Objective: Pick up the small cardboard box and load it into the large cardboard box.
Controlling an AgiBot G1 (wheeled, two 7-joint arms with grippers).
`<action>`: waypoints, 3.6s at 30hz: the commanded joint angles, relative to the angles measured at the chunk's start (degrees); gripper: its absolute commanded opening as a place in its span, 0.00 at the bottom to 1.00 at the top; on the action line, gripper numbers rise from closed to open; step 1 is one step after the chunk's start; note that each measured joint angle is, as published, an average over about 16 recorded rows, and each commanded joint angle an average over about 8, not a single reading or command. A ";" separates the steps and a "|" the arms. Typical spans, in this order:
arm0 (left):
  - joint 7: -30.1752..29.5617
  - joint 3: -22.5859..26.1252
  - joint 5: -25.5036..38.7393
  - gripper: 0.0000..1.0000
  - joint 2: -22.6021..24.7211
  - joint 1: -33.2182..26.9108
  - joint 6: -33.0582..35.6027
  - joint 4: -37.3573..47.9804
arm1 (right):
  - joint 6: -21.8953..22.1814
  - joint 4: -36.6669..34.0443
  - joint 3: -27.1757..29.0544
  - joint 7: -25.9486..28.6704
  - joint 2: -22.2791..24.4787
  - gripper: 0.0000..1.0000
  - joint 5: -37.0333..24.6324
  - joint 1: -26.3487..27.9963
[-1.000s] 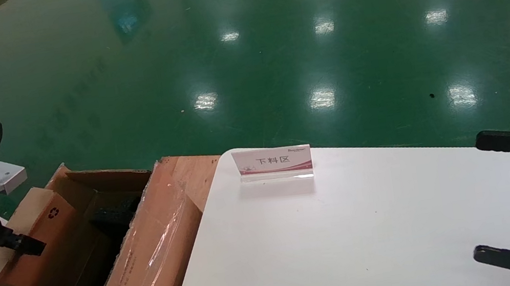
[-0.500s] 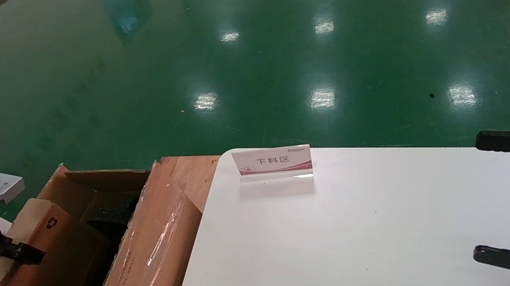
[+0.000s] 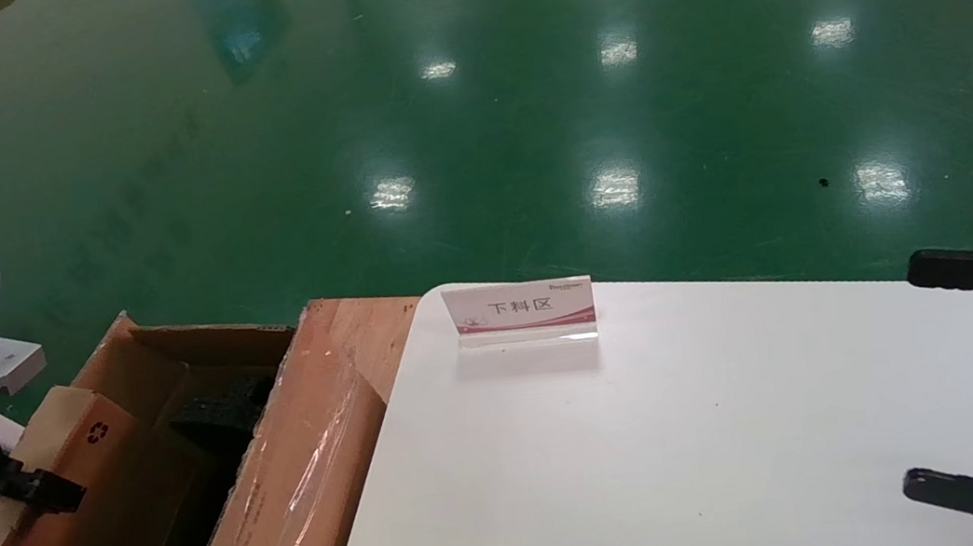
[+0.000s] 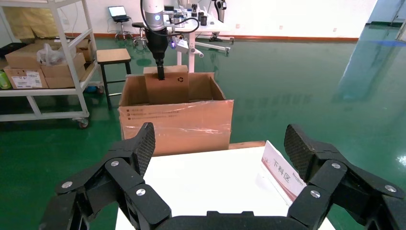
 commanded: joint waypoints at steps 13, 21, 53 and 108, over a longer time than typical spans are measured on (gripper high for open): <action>-0.01 0.04 0.36 1.00 -0.07 -0.25 0.10 -0.29 | 0.00 0.00 0.00 0.00 0.00 1.00 0.00 0.00; 0.40 -0.03 0.52 1.00 0.34 -0.40 0.20 -0.84 | 0.01 0.00 0.00 0.00 0.00 1.00 0.00 0.01; 20.04 -24.44 -16.02 1.00 4.69 -2.83 -5.96 -13.83 | 0.01 -0.09 -0.07 -0.05 0.02 1.00 0.02 0.03; 80.52 -124.36 -46.52 1.00 7.76 80.06 17.65 -9.85 | -0.31 0.22 0.81 0.47 -0.30 1.00 -0.58 -0.21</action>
